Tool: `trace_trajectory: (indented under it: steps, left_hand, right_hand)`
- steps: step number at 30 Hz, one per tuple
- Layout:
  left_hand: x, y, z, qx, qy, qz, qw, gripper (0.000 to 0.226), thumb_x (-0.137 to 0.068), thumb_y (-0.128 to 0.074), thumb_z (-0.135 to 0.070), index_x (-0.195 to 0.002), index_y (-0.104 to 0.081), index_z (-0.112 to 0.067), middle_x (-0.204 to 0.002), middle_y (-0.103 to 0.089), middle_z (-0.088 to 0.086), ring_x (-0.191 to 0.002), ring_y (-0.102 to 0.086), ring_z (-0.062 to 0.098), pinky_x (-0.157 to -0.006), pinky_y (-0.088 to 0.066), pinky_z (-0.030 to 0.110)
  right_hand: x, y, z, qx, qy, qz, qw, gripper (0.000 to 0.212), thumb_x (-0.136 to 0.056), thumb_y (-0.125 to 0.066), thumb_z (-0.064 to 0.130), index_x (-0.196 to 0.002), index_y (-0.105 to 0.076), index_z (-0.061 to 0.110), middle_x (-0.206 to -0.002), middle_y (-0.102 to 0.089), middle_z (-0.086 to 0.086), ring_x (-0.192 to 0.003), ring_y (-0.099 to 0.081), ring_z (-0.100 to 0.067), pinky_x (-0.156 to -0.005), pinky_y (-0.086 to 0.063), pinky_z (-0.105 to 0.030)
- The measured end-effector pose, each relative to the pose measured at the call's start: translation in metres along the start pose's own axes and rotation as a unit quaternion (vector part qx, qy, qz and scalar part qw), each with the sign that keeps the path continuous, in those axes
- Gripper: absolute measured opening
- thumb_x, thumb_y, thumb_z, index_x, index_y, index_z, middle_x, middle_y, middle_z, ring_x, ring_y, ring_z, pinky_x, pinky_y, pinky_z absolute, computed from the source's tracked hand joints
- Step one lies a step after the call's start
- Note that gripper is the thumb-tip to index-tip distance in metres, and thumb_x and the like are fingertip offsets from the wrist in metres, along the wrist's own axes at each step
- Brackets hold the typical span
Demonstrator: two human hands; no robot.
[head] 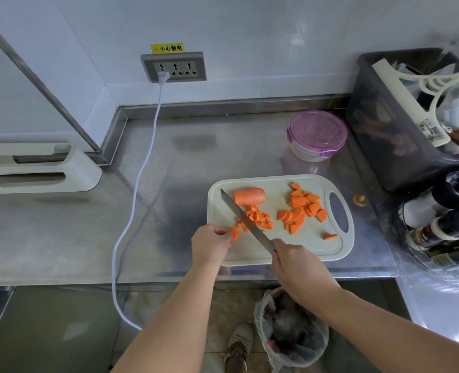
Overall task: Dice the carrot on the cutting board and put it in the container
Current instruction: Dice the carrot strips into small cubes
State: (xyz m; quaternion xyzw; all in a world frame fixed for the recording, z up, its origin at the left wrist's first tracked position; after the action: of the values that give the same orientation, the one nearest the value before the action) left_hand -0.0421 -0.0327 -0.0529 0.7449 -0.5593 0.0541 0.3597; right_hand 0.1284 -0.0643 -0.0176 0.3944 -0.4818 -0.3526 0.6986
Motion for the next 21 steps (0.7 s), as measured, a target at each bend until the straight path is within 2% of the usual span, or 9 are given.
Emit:
trace_trajectory:
  steps: [4,7,8,10,12,14,17,21]
  left_hand:
    - [0.0,0.0,0.001,0.009,0.003,0.011,1.0,0.015,-0.084,-0.07,-0.017,-0.07,-0.064,-0.02,-0.076,-0.071,0.003,-0.08,-0.068,0.019,-0.081,-0.055,0.037]
    - [0.0,0.0,0.0,-0.009,-0.006,0.011,1.0,0.005,-0.084,-0.069,-0.018,-0.079,-0.067,-0.019,-0.083,-0.072,0.005,-0.085,-0.067,0.021,-0.08,-0.055,0.035]
    - [0.0,0.0,0.0,-0.011,-0.008,0.011,1.0,0.005,-0.084,-0.069,-0.019,-0.079,-0.067,-0.019,-0.083,-0.072,0.005,-0.086,-0.067,0.022,-0.08,-0.055,0.035]
    - [0.0,0.0,0.0,-0.006,-0.008,0.011,1.0,0.011,-0.083,-0.07,-0.019,-0.073,-0.066,-0.022,-0.082,-0.072,0.005,-0.086,-0.067,0.022,-0.081,-0.055,0.037]
    - [0.0,0.0,0.0,-0.003,-0.011,0.01,1.0,0.018,-0.083,-0.071,-0.02,-0.067,-0.063,-0.024,-0.08,-0.072,0.006,-0.085,-0.067,0.023,-0.081,-0.055,0.038]
    - [0.0,0.0,0.0,-0.001,-0.012,0.008,1.0,0.02,-0.082,-0.072,-0.019,-0.065,-0.062,-0.025,-0.08,-0.072,0.007,-0.085,-0.068,0.024,-0.081,-0.055,0.038]
    - [-0.001,-0.001,0.001,0.001,-0.012,0.009,1.0,0.018,-0.082,-0.071,-0.019,-0.067,-0.063,-0.025,-0.083,-0.072,0.008,-0.087,-0.068,0.024,-0.084,-0.055,0.039]
    - [-0.002,-0.001,0.001,0.002,-0.011,0.009,1.0,0.017,-0.083,-0.071,-0.019,-0.069,-0.063,-0.025,-0.085,-0.072,0.007,-0.088,-0.068,0.023,-0.085,-0.055,0.039]
  right_hand:
    - [0.002,0.0,0.007,-0.01,-0.008,0.022,1.0,0.023,-0.099,-0.043,0.01,-0.121,-0.045,0.015,-0.089,-0.062,-0.002,-0.072,-0.063,-0.021,-0.062,-0.056,-0.03]
    - [0.004,-0.003,0.012,0.004,0.001,0.039,0.999,0.027,-0.097,-0.043,0.006,-0.124,-0.043,0.013,-0.085,-0.054,-0.001,-0.063,-0.051,-0.018,-0.046,-0.038,-0.022]
    - [0.005,-0.002,0.012,0.016,0.004,0.045,0.999,0.029,-0.097,-0.043,0.005,-0.125,-0.042,0.012,-0.085,-0.051,-0.001,-0.059,-0.046,-0.016,-0.047,-0.035,-0.021]
    - [0.006,-0.003,0.013,0.039,0.011,0.056,0.998,0.034,-0.097,-0.043,0.003,-0.13,-0.04,0.011,-0.092,-0.052,-0.006,-0.059,-0.042,-0.014,-0.053,-0.038,-0.022]
    - [0.006,-0.002,0.014,0.047,0.017,0.066,0.997,0.037,-0.096,-0.045,0.002,-0.132,-0.039,0.012,-0.105,-0.058,-0.007,-0.071,-0.051,-0.018,-0.062,-0.042,-0.025]
    - [0.006,-0.003,0.015,0.052,0.023,0.074,0.996,0.041,-0.095,-0.046,0.0,-0.133,-0.039,0.014,-0.112,-0.058,-0.006,-0.079,-0.055,-0.021,-0.064,-0.043,-0.026]
    - [0.007,-0.004,0.016,0.048,0.014,0.076,0.996,0.04,-0.095,-0.048,0.001,-0.132,-0.038,0.012,-0.109,-0.06,-0.007,-0.078,-0.056,-0.02,-0.066,-0.046,-0.027]
    - [0.008,-0.003,0.018,0.053,0.003,0.076,0.996,0.042,-0.094,-0.052,0.003,-0.132,-0.035,0.011,-0.105,-0.062,-0.007,-0.088,-0.065,-0.021,-0.066,-0.047,-0.026]
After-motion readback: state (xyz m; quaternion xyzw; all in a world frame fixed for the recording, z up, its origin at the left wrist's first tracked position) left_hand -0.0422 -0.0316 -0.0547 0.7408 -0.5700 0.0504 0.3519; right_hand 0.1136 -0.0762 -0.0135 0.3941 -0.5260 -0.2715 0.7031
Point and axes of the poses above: each hand's wrist, its own x-axis away from the middle knuckle, its own y-axis out of the back of the hand, z = x × y, the point moved 2 cm from there along -x, towards the middle knuckle
